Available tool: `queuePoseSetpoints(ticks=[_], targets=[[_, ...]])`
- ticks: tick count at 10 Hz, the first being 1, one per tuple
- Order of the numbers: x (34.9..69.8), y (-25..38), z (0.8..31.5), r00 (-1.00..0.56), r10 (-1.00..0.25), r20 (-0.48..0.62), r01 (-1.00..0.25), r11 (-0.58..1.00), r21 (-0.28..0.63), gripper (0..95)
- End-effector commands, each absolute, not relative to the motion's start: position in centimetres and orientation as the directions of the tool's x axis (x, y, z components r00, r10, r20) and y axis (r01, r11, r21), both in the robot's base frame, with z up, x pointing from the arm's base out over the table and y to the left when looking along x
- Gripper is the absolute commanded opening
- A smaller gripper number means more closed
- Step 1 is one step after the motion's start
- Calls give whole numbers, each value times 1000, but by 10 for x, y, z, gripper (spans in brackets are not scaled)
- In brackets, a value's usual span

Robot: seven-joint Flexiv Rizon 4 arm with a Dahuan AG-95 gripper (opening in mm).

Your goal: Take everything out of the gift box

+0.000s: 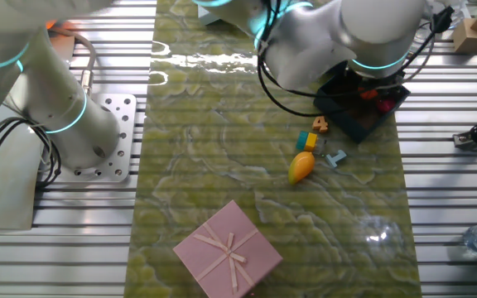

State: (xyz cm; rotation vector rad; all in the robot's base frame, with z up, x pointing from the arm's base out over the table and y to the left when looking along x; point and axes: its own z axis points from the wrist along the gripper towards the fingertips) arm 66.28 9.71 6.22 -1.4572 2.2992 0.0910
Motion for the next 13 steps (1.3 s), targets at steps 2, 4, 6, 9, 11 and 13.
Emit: queuePoseSetpoints(ticks=[2, 4, 6, 9, 11, 13], targets=[[661, 86, 75, -357, -867, -347, -885, 433, -171, 0], [654, 83, 89, -395, -865, -308, -869, 461, -179, 0], [645, 82, 103, -429, -867, -253, -855, 480, -196, 0], [633, 70, 121, -443, -872, -208, -851, 482, -210, 0], [624, 64, 133, -450, -868, -208, -847, 489, -207, 0], [609, 60, 144, -488, -854, -182, -831, 518, -202, 0]])
